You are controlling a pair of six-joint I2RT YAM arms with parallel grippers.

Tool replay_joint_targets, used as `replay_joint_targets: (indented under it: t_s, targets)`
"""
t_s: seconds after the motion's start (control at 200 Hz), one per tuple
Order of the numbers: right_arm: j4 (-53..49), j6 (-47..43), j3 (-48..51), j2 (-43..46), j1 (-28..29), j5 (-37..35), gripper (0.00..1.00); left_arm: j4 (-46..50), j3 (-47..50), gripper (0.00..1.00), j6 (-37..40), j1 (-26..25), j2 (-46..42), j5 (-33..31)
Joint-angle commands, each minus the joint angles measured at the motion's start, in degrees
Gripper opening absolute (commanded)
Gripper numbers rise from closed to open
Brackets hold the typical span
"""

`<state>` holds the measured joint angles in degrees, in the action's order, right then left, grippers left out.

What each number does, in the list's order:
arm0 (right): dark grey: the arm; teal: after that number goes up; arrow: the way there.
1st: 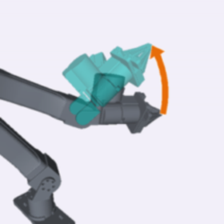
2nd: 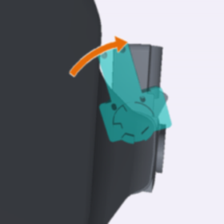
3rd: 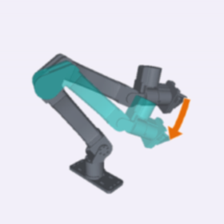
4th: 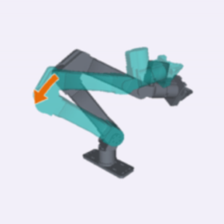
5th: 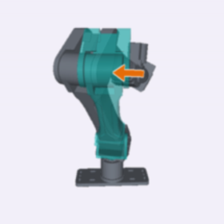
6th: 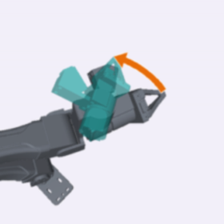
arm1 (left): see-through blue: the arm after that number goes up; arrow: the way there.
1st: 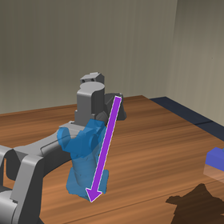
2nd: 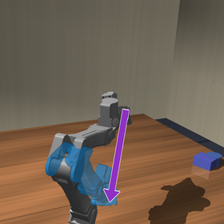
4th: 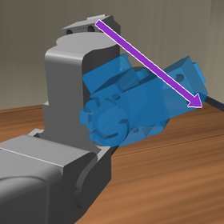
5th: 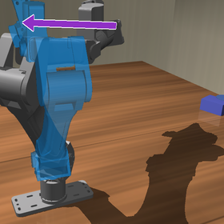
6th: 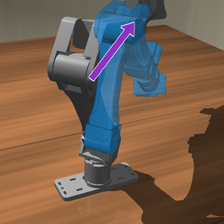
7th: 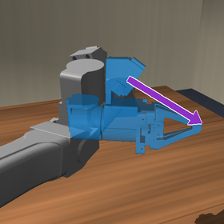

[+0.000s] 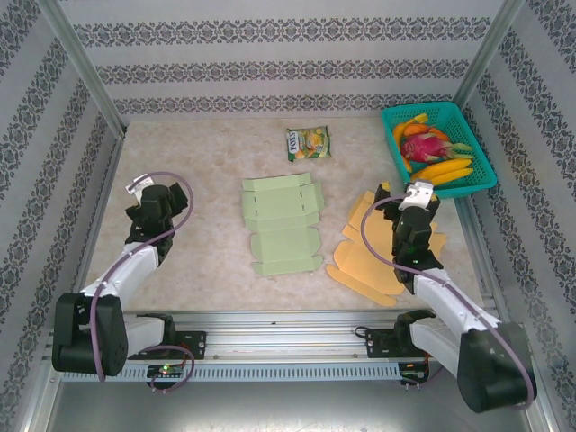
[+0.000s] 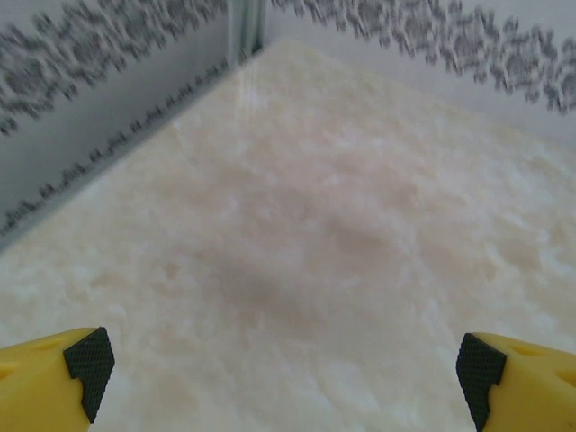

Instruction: Fold the paper box

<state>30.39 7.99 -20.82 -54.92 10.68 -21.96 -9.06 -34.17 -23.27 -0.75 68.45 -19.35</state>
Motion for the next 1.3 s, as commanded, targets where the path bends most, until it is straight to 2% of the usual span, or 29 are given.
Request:
replay_joint_targets:
  t_s: [0.0,0.065,0.16,0.255,0.37,0.435,0.6,0.839,0.969,1.069,1.154,1.209,1.294]
  targets:
    - [-14.8,6.5,-5.9,3.8,2.9,2.9,0.98,8.5,-6.0,1.00,-4.9,-1.2,0.8,11.4]
    - [-20.4,8.2,-8.4,4.4,5.3,4.7,0.98,11.4,-9.0,1.00,-6.0,-3.1,2.0,15.6]
    - [-27.9,9.2,-11.7,4.8,10.9,2.6,0.98,15.5,-12.7,1.00,-6.4,-7.9,4.6,19.1]
    - [-32.9,9.9,-13.5,5.5,16.1,1.9,0.98,17.4,-14.7,1.00,-5.8,-15.0,8.2,17.5]
    - [-32.9,10.6,-12.3,6.6,20.8,2.3,0.98,17.6,-16.7,1.00,-5.1,-22.7,12.7,14.3]
    - [-32.2,10.8,-11.5,6.4,22.3,2.7,0.98,17.7,-18.0,0.99,-4.9,-25.2,15.3,12.3]
    - [-31.9,11.6,-11.5,5.0,23.9,2.7,0.98,17.3,-21.5,0.94,-5.0,-26.1,22.7,13.1]
    - [-32.4,11.4,-11.3,5.5,24.1,0.7,0.98,15.6,-25.0,0.76,-3.6,-26.1,30.2,13.5]
    - [-32.6,11.4,-11.6,4.9,24.1,1.4,0.98,15.5,-26.8,0.61,-3.2,-26.0,33.2,11.7]
    - [-33.1,11.4,-12.0,4.4,24.2,1.8,0.98,15.1,-27.2,0.42,-3.0,-25.9,33.6,10.5]
    - [-33.1,11.4,-12.3,4.1,24.2,2.8,0.98,13.6,-26.7,0.14,-2.4,-26.0,32.4,11.1]
    - [-33.2,11.0,-12.6,3.9,24.2,4.0,0.98,12.8,-26.2,0.01,-2.1,-26.0,31.0,11.2]
    - [-32.7,9.9,-12.9,2.9,24.2,5.1,0.98,13.3,-25.7,0.00,-1.0,-25.9,28.2,10.3]
